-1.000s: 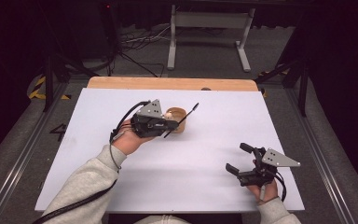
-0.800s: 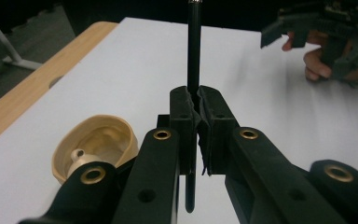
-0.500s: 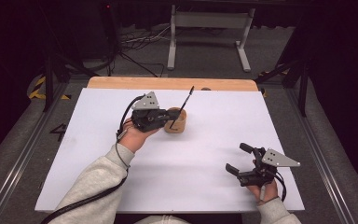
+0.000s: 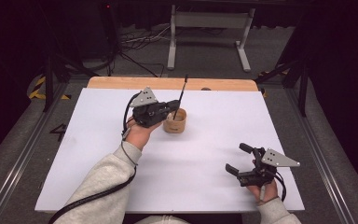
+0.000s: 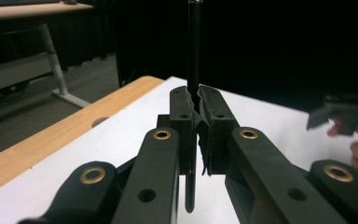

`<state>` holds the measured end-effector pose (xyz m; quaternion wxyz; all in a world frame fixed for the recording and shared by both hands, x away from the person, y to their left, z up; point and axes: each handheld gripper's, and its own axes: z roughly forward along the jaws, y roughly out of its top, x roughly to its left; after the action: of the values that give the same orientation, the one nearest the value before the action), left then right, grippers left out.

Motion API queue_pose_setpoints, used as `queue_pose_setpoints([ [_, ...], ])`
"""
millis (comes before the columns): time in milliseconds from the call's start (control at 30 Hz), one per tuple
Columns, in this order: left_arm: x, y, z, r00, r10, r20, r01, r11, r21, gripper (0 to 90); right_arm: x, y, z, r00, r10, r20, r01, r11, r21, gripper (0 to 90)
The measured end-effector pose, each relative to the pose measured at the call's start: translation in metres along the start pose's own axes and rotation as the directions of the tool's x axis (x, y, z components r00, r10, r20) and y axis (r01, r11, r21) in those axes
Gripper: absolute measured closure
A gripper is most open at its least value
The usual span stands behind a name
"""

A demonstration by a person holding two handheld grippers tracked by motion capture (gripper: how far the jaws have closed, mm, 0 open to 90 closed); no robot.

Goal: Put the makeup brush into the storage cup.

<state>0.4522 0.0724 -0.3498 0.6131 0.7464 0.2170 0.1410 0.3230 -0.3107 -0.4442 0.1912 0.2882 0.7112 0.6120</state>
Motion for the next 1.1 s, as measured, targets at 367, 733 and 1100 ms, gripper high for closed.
queue_pose_setpoints([
  [367, 0.002, 0.000, 0.011, 0.9987, -0.029, -0.042, 0.028, 0.9990, -0.034, 85.1, 0.000, 0.000, 0.000, 1.0000, 0.003, -0.005, -0.003, 1.000, -0.002, 0.0],
  [733, 0.011, -0.008, 0.018, 0.9960, -0.062, -0.065, 0.056, 0.9949, -0.084, 84.9, 0.000, 0.000, -0.001, 1.0000, 0.003, -0.006, -0.003, 1.000, -0.006, 0.0],
  [1100, 0.018, -0.019, 0.023, 0.9886, -0.109, -0.104, 0.092, 0.9830, -0.159, 84.8, 0.000, 0.000, -0.001, 0.9999, 0.008, -0.009, -0.008, 1.000, -0.007, 0.0],
])
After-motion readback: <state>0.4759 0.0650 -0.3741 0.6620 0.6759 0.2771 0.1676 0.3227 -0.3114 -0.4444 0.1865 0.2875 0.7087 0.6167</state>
